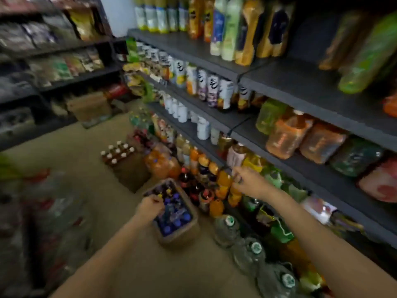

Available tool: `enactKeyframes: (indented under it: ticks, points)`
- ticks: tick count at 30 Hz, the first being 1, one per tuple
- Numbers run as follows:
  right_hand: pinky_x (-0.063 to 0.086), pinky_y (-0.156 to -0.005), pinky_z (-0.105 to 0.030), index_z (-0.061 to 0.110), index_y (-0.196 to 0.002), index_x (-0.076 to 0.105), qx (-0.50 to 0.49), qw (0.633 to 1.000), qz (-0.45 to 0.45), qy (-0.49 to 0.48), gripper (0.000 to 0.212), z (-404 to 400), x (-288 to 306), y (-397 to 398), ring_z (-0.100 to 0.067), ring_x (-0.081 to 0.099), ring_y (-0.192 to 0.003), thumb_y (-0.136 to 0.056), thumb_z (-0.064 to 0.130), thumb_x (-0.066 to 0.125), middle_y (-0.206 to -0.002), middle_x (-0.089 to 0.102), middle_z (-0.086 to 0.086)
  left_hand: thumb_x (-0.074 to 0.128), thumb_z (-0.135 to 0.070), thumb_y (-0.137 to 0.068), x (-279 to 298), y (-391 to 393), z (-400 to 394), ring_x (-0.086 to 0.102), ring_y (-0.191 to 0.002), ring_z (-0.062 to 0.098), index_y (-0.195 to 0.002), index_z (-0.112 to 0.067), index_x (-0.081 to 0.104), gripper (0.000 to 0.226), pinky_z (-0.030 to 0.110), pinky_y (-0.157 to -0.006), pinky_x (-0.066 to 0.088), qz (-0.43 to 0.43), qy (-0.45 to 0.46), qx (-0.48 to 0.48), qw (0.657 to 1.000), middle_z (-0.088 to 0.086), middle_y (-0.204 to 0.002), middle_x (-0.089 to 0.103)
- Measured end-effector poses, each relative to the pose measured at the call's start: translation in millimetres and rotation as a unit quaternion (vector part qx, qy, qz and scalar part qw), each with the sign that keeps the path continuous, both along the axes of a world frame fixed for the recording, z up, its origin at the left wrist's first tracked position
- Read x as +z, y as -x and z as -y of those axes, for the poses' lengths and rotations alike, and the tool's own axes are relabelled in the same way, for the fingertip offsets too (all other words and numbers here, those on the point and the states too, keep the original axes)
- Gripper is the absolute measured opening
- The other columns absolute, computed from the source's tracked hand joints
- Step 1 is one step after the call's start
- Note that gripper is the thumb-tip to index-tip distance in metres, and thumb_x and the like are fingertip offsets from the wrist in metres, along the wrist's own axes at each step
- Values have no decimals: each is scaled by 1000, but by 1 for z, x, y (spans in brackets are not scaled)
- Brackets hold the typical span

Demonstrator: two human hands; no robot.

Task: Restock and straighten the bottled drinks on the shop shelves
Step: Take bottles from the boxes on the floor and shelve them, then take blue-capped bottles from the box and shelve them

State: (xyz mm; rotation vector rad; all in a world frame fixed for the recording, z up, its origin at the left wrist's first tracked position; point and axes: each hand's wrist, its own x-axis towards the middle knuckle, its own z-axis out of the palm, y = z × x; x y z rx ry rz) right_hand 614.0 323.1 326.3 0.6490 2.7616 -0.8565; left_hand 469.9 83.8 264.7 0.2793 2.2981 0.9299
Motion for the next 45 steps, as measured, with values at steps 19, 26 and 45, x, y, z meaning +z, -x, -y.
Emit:
enactKeyframes:
  ticks: [19,26,45]
  points:
    - [25,-61,-22,19,-73,55,-31,966,227,116,18,69,-309,229,-19,53,-91,-86,7,56,-104,63,-15,56,-1,-82,-193,208,94,64,-93,33,-96,-5,59,15,34,-81,48,49,109,-31,992,17,-92,68]
    - [35,-77,-28,8,-115,56,22,967,239,84,32,83,-503,288,-28,54,-108,-85,19,64,-119,57,-17,51,2,-88,-384,246,74,54,-71,16,-94,-13,52,17,15,-60,43,124,92,-8,988,6,-85,57]
    - [42,-69,-35,16,-110,53,283,955,88,25,44,137,-559,346,-28,54,-90,-74,36,69,-106,46,-5,77,-10,-70,-522,262,71,35,-123,3,-141,-14,28,87,7,-94,24,126,10,-210,970,-5,-136,40]
